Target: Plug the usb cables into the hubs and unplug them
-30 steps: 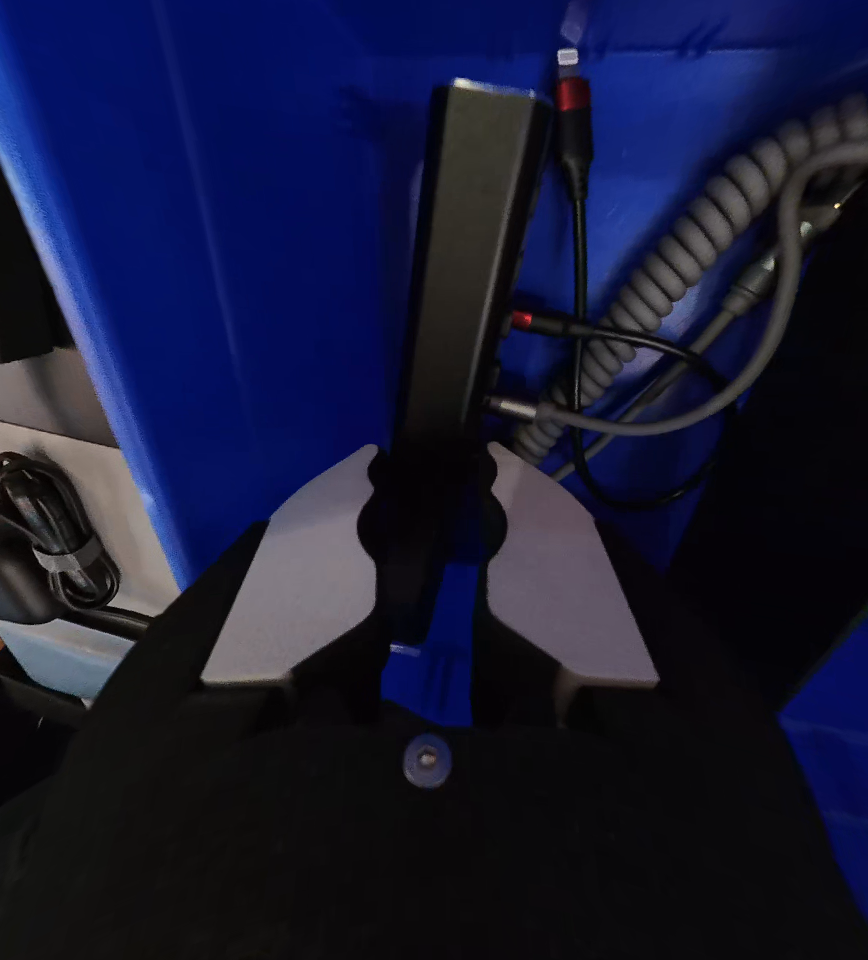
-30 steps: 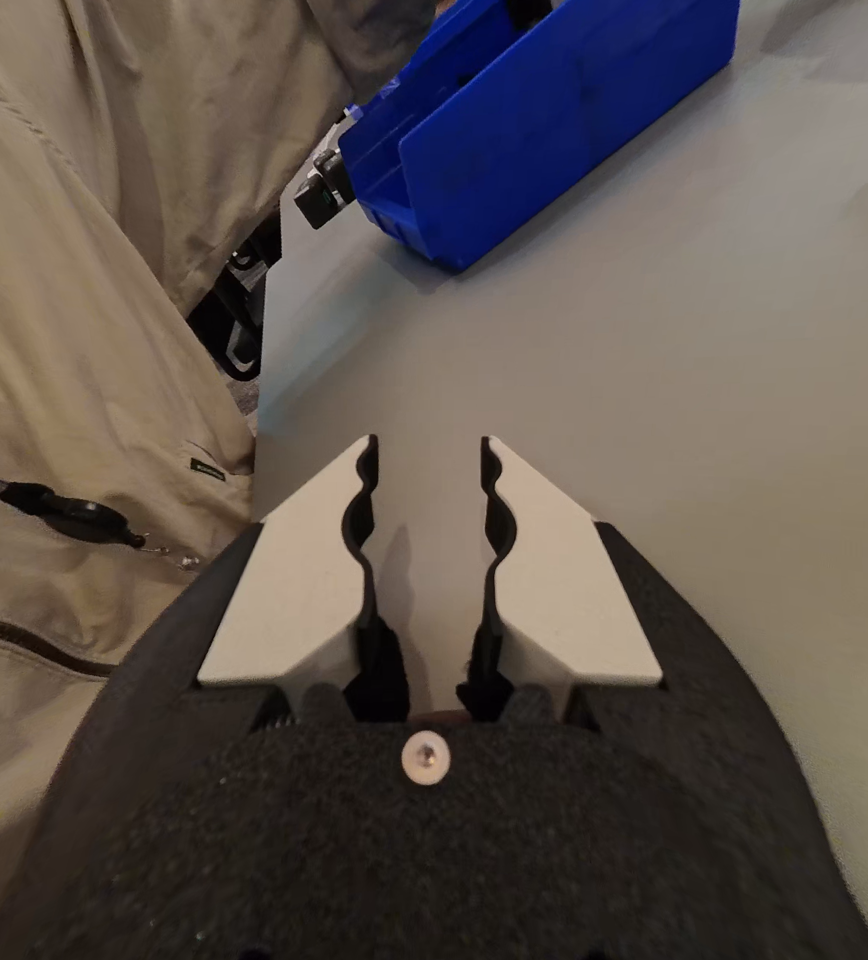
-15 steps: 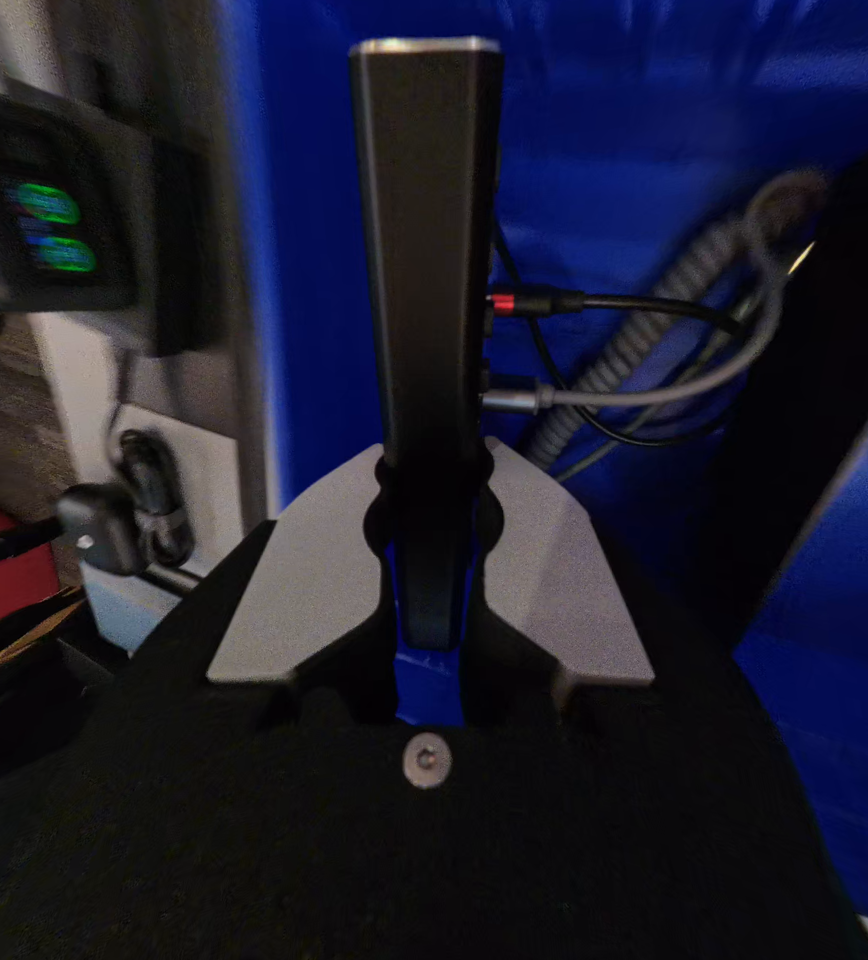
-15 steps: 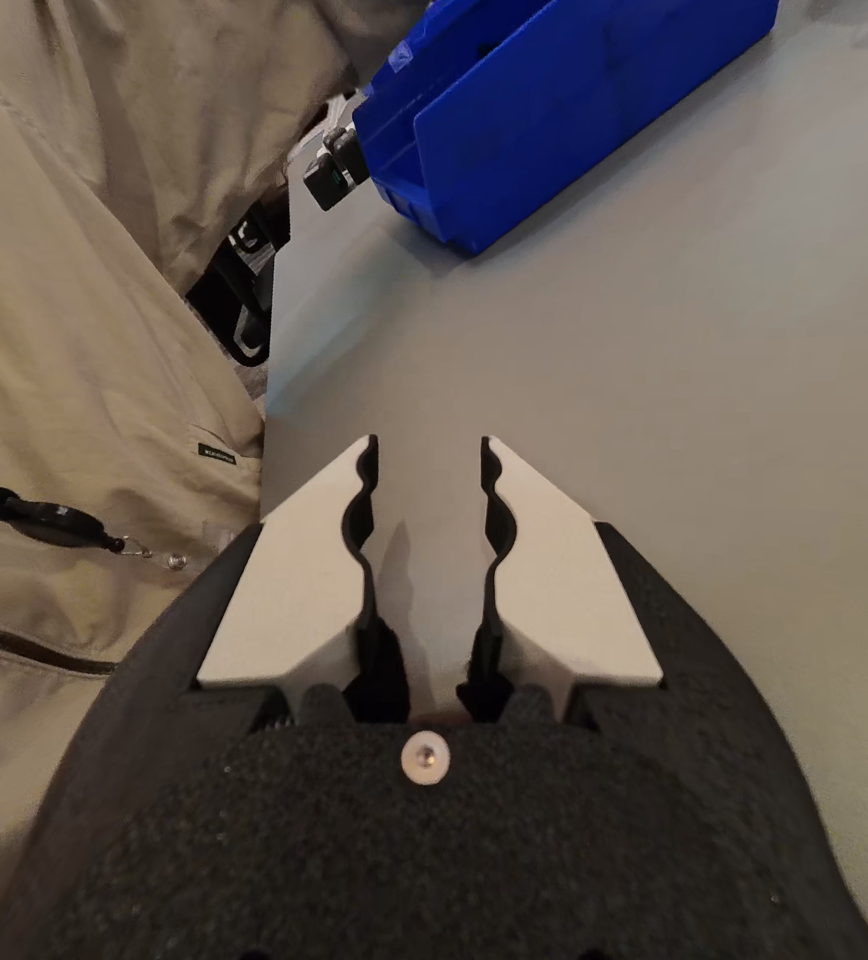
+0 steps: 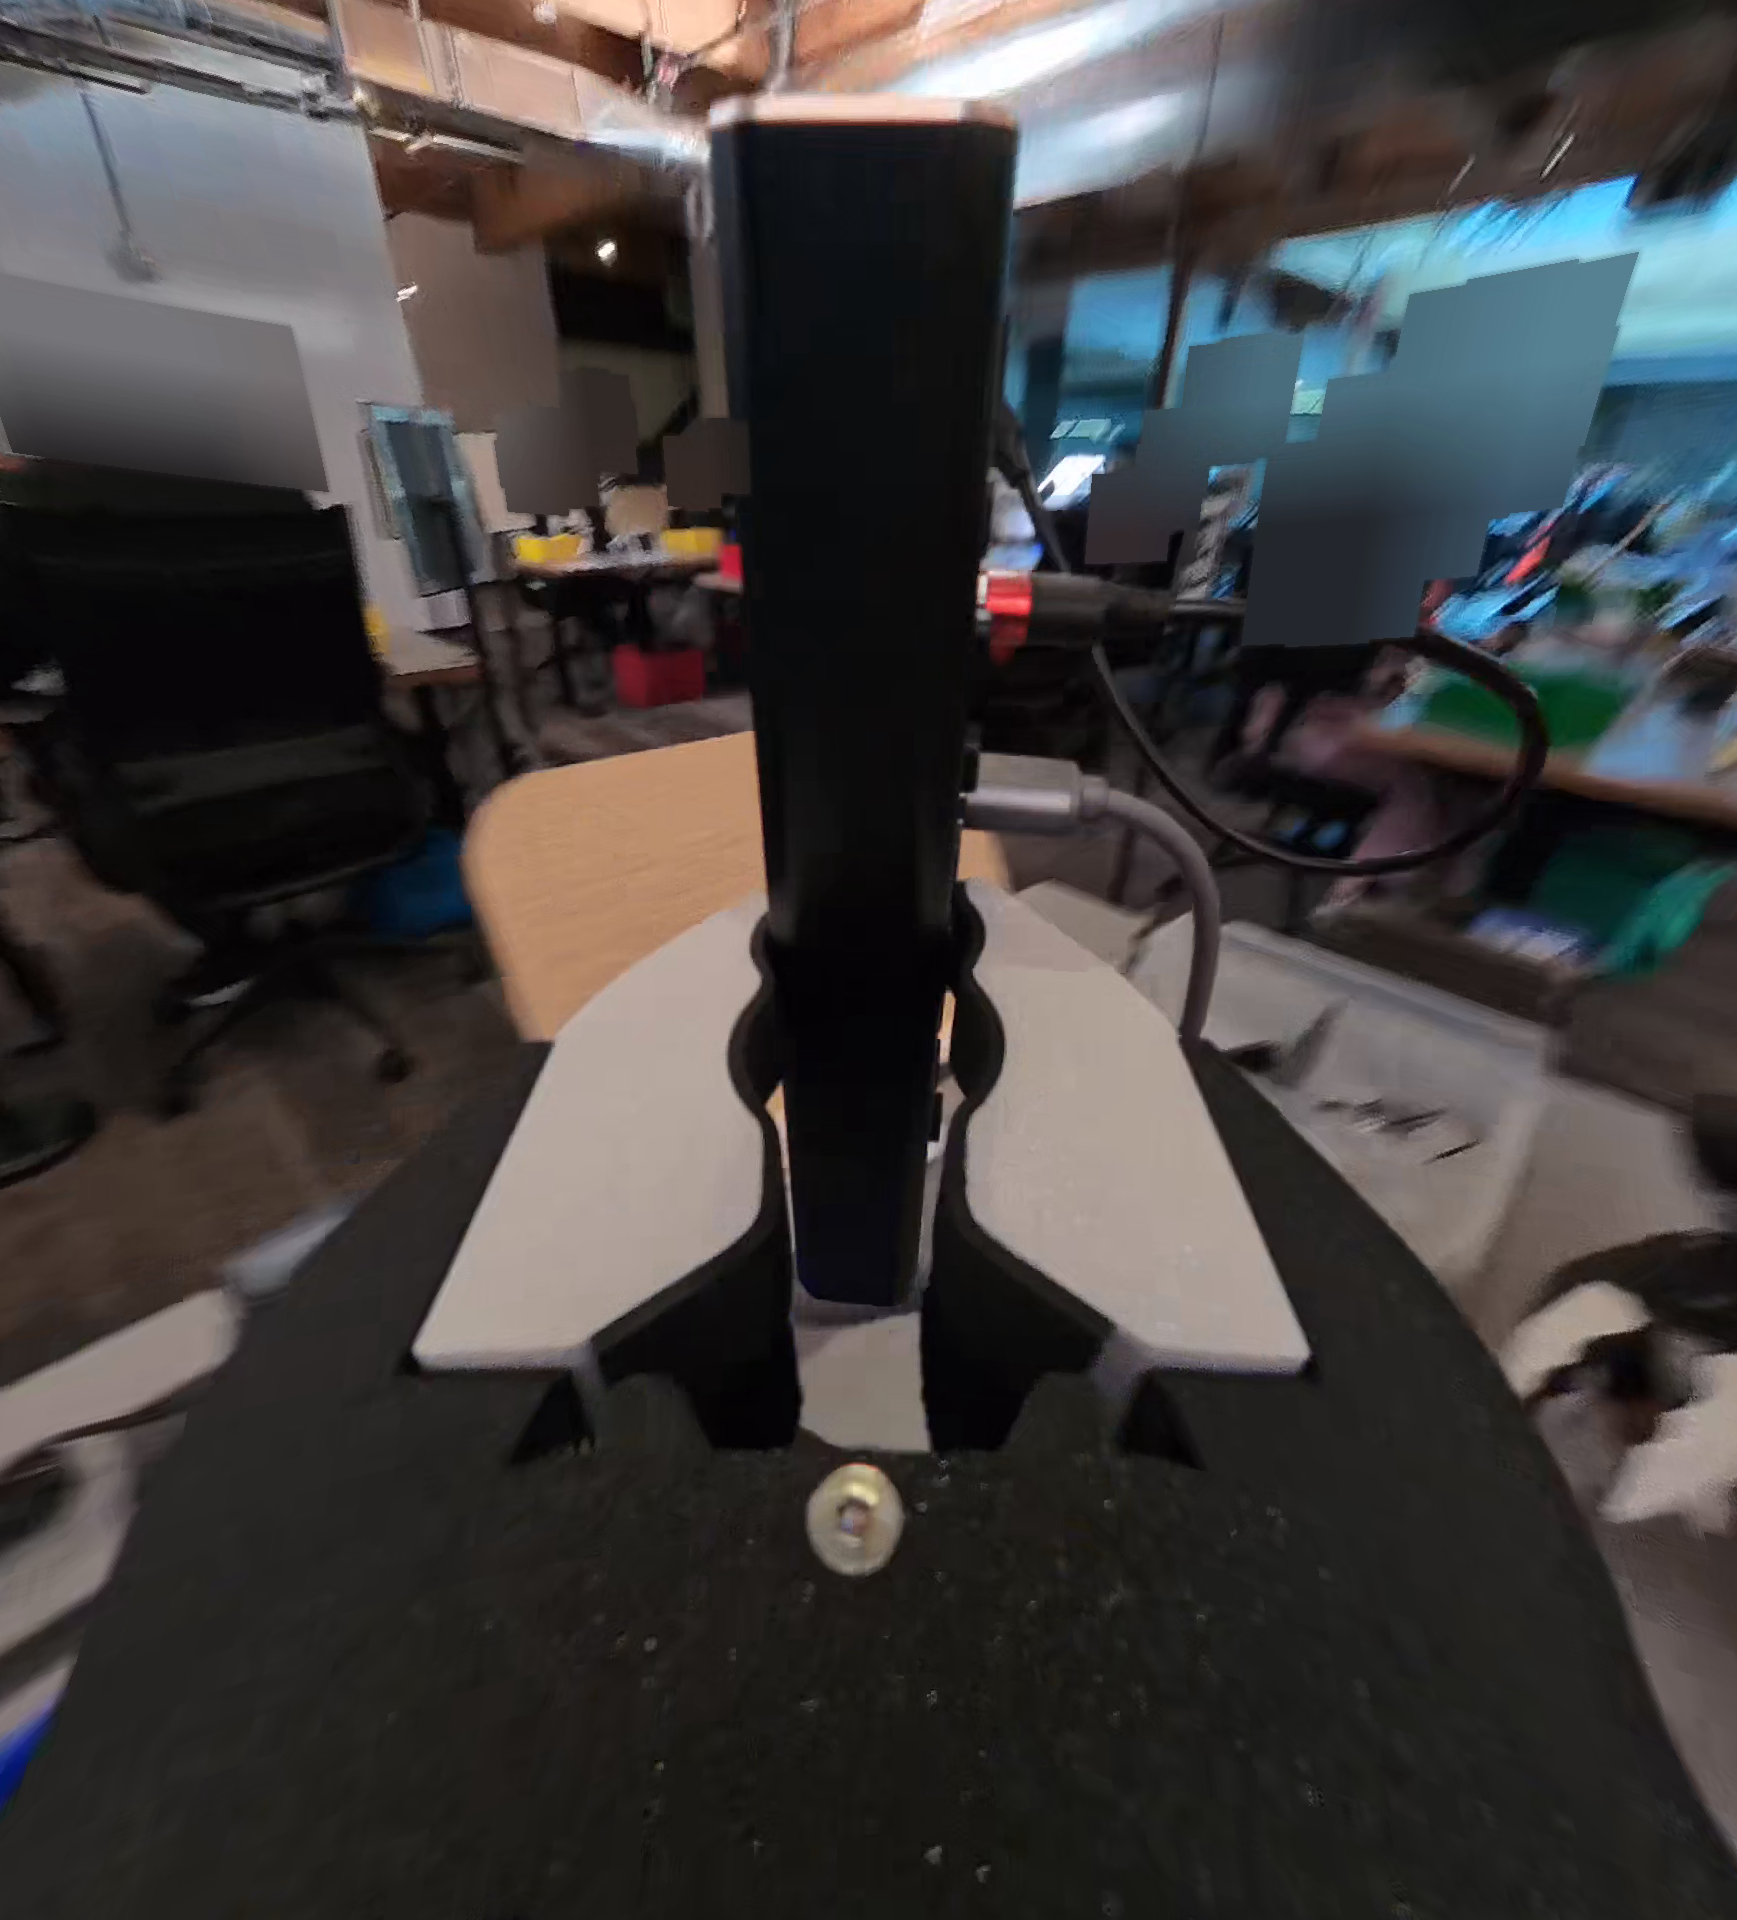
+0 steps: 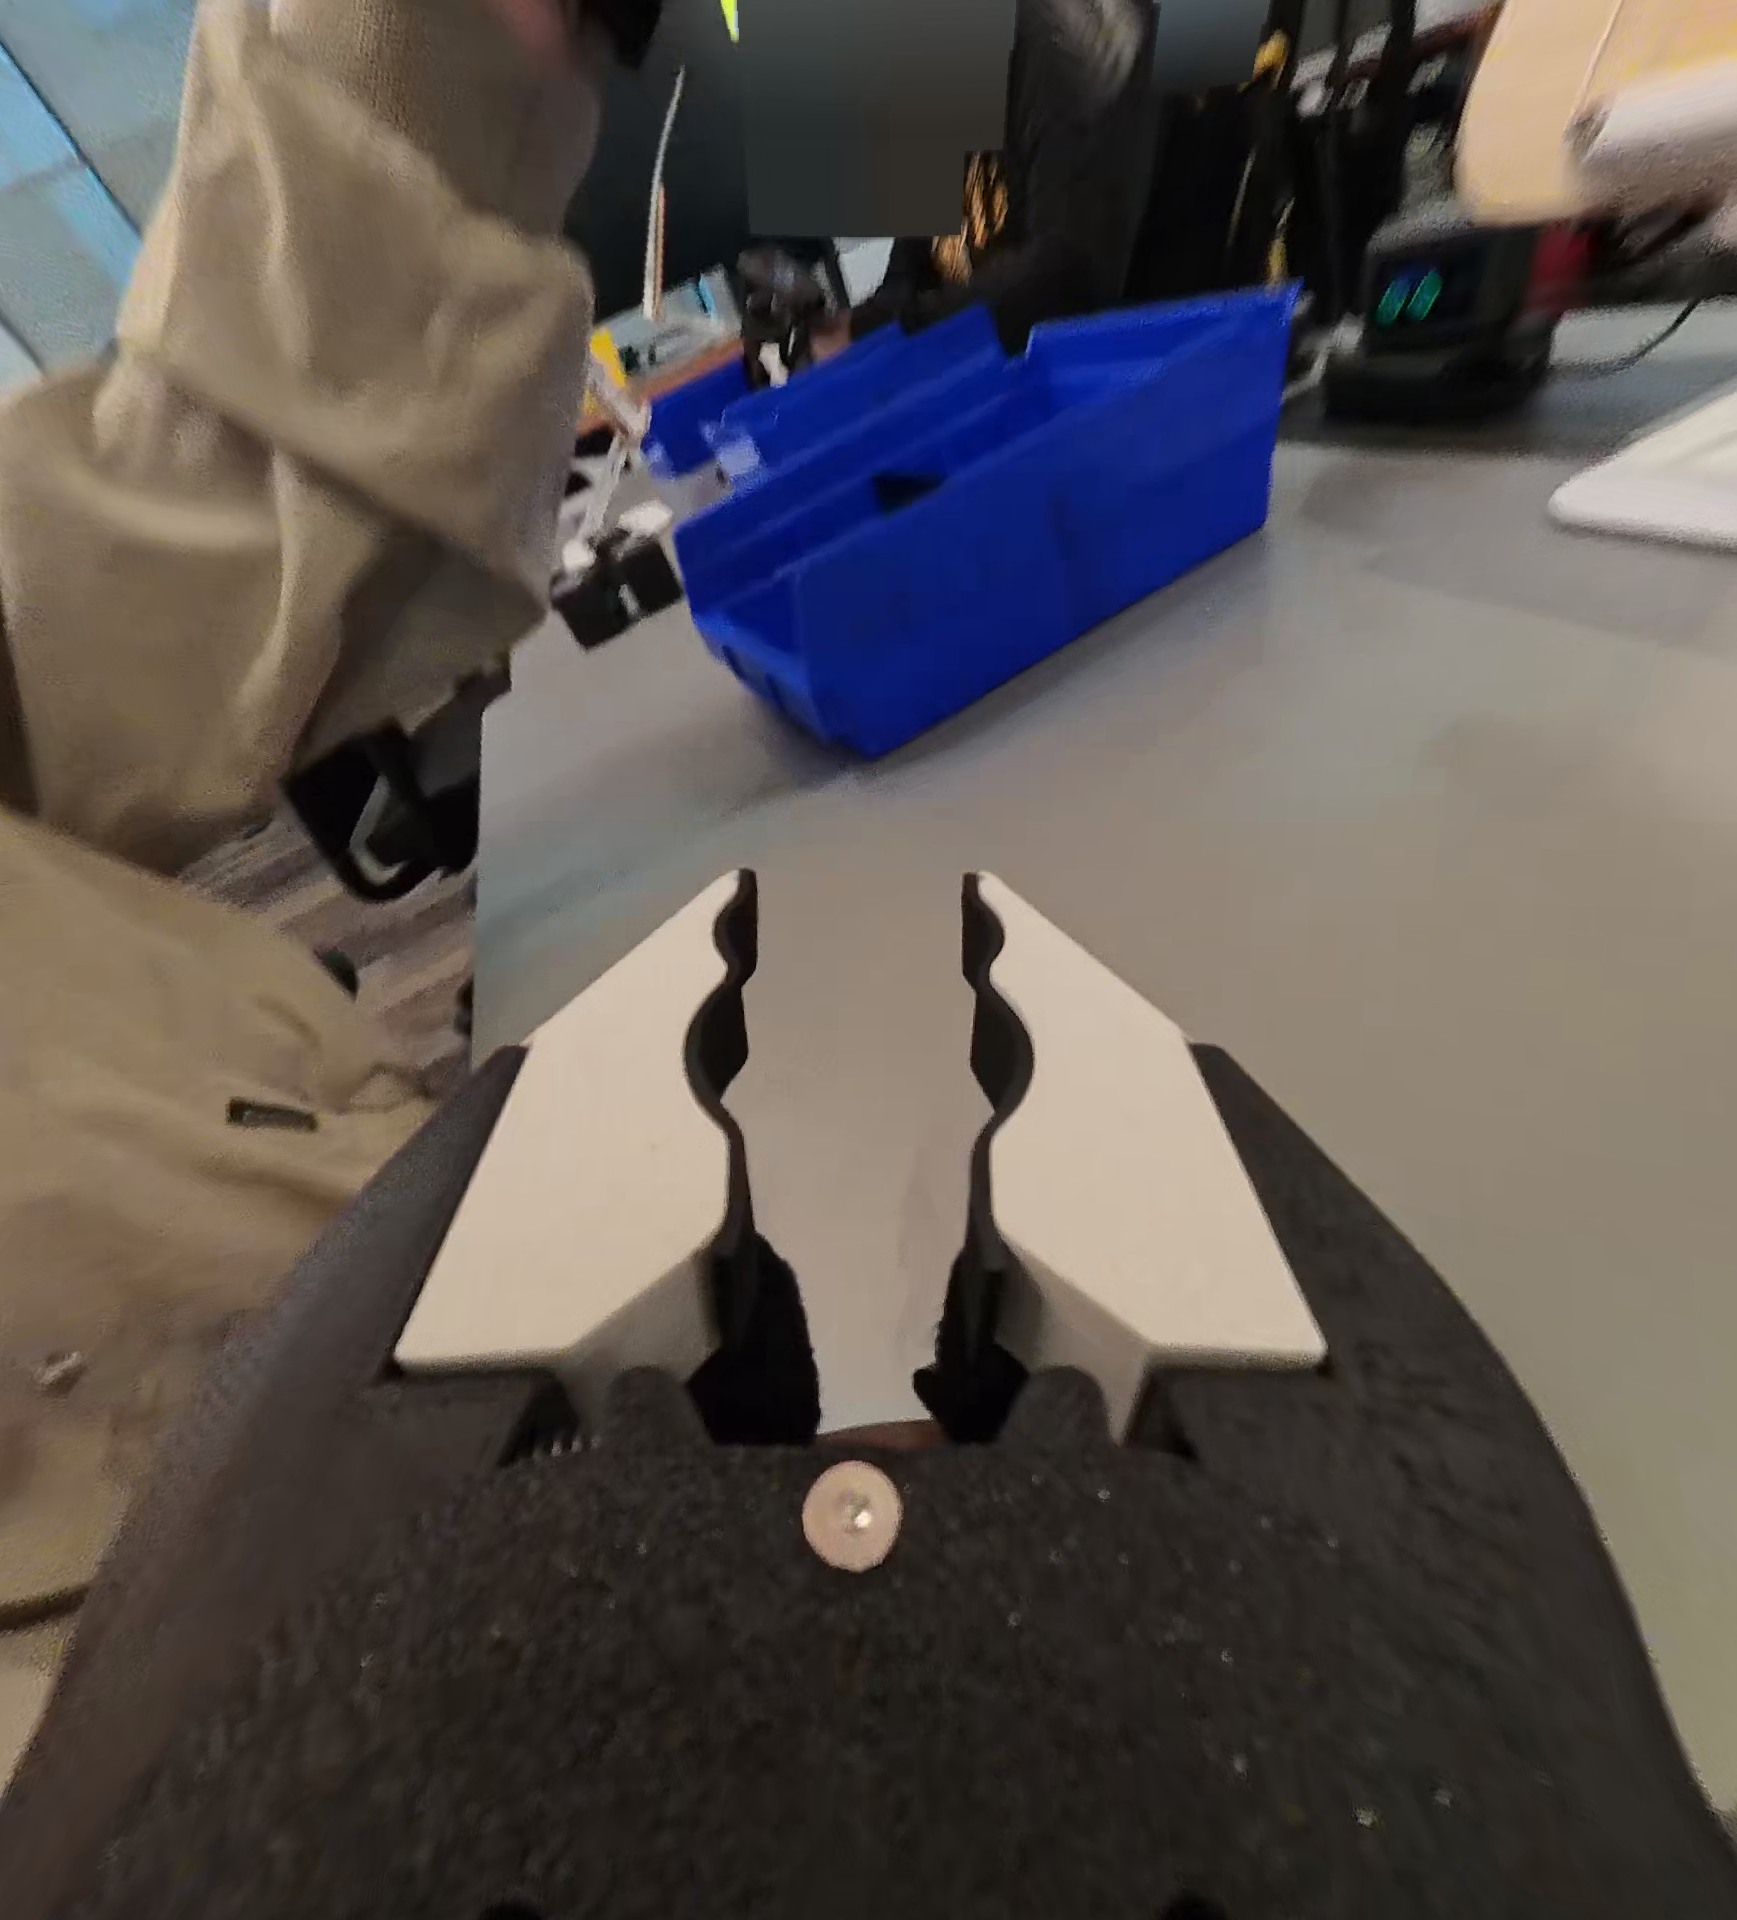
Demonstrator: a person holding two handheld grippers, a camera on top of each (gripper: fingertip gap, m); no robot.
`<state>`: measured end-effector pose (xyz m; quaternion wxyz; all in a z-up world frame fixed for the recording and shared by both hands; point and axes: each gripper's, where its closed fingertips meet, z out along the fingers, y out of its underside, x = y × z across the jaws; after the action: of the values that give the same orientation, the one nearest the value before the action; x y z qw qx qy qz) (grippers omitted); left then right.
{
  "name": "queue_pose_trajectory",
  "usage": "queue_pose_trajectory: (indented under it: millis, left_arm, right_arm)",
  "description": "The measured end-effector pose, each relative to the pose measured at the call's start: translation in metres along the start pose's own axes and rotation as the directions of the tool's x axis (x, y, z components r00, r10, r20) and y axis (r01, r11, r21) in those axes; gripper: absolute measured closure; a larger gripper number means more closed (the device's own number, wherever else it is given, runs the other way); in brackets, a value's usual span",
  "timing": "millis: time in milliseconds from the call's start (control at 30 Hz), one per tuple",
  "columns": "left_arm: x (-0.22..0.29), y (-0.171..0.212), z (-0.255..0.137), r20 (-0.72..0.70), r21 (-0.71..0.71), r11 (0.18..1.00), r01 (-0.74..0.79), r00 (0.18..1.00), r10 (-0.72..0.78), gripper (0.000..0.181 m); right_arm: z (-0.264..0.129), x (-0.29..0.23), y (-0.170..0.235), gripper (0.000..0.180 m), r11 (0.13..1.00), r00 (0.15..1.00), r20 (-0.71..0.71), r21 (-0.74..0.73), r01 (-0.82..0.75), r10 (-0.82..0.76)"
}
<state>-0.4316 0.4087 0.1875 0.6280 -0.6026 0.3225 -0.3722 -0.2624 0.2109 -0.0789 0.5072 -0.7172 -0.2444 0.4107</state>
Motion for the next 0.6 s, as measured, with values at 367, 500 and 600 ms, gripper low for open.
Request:
queue_pose_trajectory:
  millis: [367, 500, 600]
  left_arm:
    - [0.150, 0.190, 0.021, 0.205, -0.078, 0.961, 0.264, 0.948, -0.244, 0.152]
    - [0.174, 0.236, 0.021, 0.252, -0.085, 0.944, 0.317, 0.924, -0.288, 0.153]
    - [0.190, 0.256, 0.020, 0.241, -0.116, 0.930, 0.350, 0.918, -0.315, 0.153]
  right_arm:
    - [-0.042, -0.077, -0.112, 0.150, 0.959, 0.965, -0.181, 0.173, 0.223, -0.192]
    - [-0.003, -0.067, -0.082, 0.154, 0.955, 0.916, -0.299, 0.043, 0.294, -0.268]
    - [0.015, -0.041, -0.059, 0.150, 0.967, 0.900, -0.368, 0.012, 0.255, -0.233]
